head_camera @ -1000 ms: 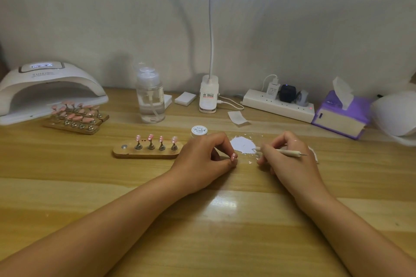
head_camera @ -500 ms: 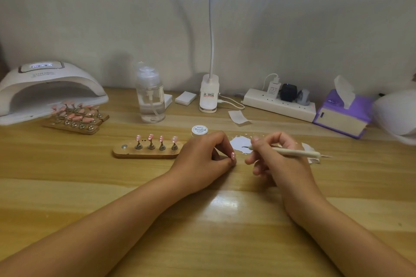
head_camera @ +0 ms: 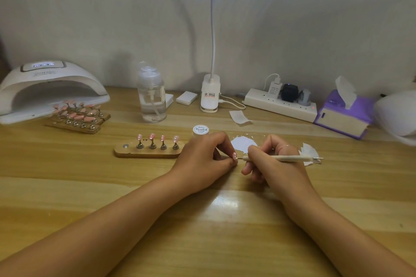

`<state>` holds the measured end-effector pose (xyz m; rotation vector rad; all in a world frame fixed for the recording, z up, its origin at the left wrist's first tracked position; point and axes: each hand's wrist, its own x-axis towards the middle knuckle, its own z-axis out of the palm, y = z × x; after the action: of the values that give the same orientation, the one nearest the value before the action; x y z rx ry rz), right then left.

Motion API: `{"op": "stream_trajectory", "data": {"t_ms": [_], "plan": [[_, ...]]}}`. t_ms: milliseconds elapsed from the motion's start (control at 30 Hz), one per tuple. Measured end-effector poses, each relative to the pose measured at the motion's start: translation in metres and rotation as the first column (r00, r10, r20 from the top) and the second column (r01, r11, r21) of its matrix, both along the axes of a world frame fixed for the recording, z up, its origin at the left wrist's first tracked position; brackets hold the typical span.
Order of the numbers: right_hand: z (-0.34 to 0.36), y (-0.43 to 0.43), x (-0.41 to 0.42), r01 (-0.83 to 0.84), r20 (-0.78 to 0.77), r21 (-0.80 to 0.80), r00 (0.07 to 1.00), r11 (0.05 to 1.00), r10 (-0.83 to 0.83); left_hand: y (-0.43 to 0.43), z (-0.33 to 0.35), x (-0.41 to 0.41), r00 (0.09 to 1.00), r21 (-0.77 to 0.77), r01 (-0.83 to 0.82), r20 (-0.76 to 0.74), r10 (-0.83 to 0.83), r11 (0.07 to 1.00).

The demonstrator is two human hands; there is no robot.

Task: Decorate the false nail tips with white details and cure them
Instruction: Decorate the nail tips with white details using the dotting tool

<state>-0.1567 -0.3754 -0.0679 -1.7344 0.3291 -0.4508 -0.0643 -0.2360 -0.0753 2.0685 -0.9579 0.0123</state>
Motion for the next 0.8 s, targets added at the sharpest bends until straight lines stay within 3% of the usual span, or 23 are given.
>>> {"op": "stream_trajectory", "data": {"t_ms": [800], "plan": [[0.0007, 0.0009, -0.0005, 0.012, 0.009, -0.004, 1.000, 1.000, -0.012, -0.0001, -0.0015, 0.0015, 1.000, -0.010, 0.009, 0.004, -0.009, 1.000]]}}
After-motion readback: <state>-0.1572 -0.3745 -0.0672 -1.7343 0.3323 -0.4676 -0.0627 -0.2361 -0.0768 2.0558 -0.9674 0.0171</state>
